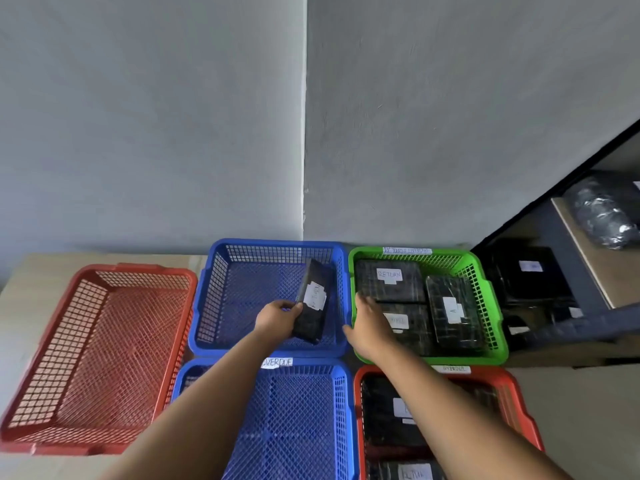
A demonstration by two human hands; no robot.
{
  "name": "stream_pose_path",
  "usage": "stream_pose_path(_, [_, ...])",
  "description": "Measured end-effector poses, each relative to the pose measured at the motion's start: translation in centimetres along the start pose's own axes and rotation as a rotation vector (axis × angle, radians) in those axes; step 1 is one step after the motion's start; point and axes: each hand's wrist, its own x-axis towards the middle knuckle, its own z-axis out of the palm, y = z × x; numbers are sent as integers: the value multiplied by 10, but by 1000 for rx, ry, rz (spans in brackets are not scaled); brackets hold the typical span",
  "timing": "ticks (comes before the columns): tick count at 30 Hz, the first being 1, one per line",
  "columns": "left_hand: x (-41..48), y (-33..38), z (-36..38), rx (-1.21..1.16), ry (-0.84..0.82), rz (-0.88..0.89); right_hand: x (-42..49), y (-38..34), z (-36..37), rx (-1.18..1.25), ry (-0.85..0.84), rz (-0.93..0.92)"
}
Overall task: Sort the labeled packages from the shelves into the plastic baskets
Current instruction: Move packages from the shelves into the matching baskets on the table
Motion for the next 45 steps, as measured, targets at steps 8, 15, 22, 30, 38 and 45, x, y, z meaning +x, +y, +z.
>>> stream_pose_path(8, [18,-2,25,96,15,56,12,2,-1,-28,-34,27])
stream_pose_path(15, [24,-9,31,77,89,69,16,-5,-2,-82,-38,43])
stream_pose_path(22, [16,0,26,146,99,83,12,-9,-1,-95,-31,56])
stream_pose_path(30, [-28,13,13,255,154,133,4,-5,-11,-72,-47,-14])
stream_pose_path(38, [-111,4,32,305,262,210,-30,19,-27,9,98,-137])
stream_pose_path(45, [-173,6,63,338,272,304,-62,53,-54,-63,143,-216])
